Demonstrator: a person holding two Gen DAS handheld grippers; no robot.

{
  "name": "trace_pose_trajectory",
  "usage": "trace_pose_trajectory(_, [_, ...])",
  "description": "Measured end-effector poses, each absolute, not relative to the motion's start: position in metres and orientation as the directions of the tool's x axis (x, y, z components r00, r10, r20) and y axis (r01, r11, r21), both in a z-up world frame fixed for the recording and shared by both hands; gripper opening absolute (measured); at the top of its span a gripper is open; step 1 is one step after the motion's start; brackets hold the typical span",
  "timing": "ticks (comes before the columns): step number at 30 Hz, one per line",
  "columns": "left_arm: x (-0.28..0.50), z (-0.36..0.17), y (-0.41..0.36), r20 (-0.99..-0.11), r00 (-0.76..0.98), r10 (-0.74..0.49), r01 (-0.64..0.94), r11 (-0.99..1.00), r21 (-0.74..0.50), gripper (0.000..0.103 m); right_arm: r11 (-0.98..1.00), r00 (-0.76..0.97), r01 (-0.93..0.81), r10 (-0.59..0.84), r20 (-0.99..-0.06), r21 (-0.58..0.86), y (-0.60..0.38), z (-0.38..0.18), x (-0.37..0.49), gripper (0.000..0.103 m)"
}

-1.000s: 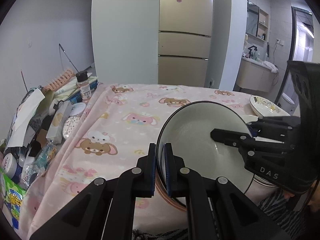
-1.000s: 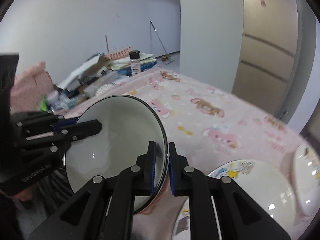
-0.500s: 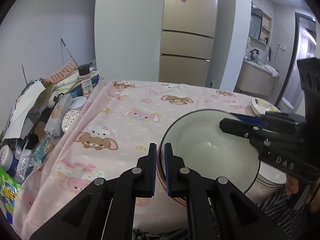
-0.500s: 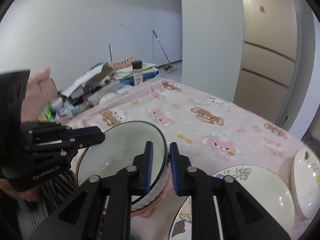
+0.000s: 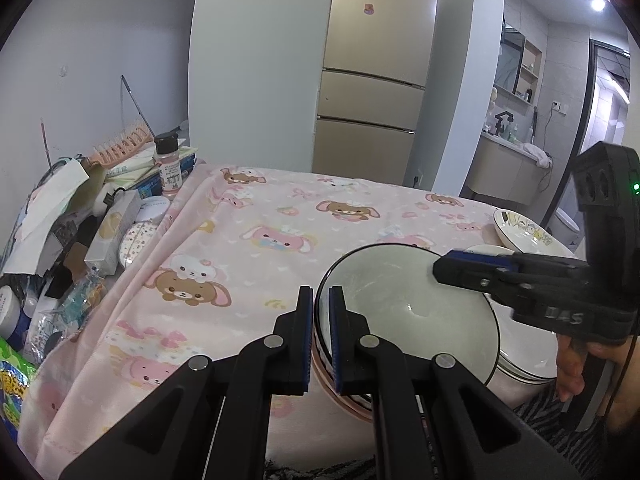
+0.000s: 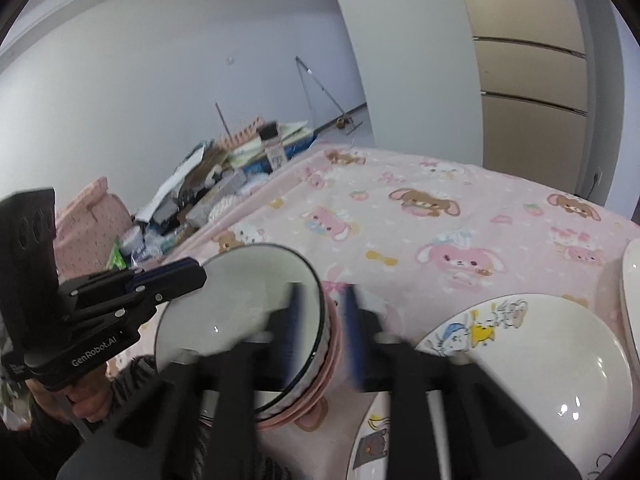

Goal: Organize plates and bowls
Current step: 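Lower the white bowl into the pink swirl bowl and open both tools, then withdraw both tools and move them toward the 'Life' plate stack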

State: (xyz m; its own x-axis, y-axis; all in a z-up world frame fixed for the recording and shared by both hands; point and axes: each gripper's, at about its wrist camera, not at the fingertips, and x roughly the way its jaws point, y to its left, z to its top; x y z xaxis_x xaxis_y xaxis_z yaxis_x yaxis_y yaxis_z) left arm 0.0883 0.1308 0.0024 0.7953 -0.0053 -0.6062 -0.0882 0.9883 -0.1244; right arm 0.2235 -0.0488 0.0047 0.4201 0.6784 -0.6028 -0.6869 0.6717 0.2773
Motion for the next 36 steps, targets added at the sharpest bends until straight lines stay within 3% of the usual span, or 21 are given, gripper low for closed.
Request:
trace_pose_trajectory(2, [0.089, 0.007, 0.131, -0.62, 0.785, 0.0, -0.102, 0.986, -0.129, 0.008, 0.681, 0.447, -0.667, 0.689, -0.57, 0.301, -0.06, 0.015, 0.224, 0.091])
trace_pose_trajectory(4, [0.087, 0.016, 0.128, -0.61, 0.792, -0.027, -0.08, 0.986, -0.148, 0.009, 0.682, 0.464, -0.651, 0.705, -0.536, 0.333, -0.074, 0.028, 0.225, 0.103])
trace_pose_trajectory(5, [0.085, 0.022, 0.127, -0.598, 0.801, -0.032, -0.074, 0.986, -0.152, 0.009, 0.684, 0.473, -0.647, 0.707, -0.526, 0.338, -0.081, 0.035, 0.226, 0.103])
trace_pose_trajectory(6, [0.082, 0.031, 0.124, -0.582, 0.813, -0.027, -0.07, 0.987, -0.142, 0.018, 0.693, 0.489, -0.64, 0.7, -0.521, 0.331, -0.088, 0.043, 0.225, 0.103])
trace_pose_trajectory(7, [0.081, 0.037, 0.121, -0.569, 0.822, -0.021, -0.066, 0.989, -0.132, 0.029, 0.708, 0.514, -0.633, 0.687, -0.514, 0.314, -0.096, 0.052, 0.224, 0.103])
trace_pose_trajectory(9, [0.076, 0.057, 0.114, -0.518, 0.856, -0.008, -0.063, 0.991, -0.119, 0.101, 0.737, 0.563, -0.617, 0.658, -0.499, 0.276, -0.11, 0.067, 0.22, 0.103])
trace_pose_trajectory(22, [0.069, 0.118, 0.019, -0.392, 0.916, -0.089, 0.085, 0.996, -0.028, 0.103, 0.863, 0.803, -0.504, 0.481, -0.351, 0.029, -0.212, 0.143, 0.148, 0.103])
trace_pose_trajectory(36, [0.07, 0.163, -0.067, -0.325, 0.924, -0.2, 0.216, 0.976, 0.015, 0.103, 0.925, 0.891, -0.378, 0.357, -0.28, -0.026, -0.271, 0.172, 0.126, 0.103])
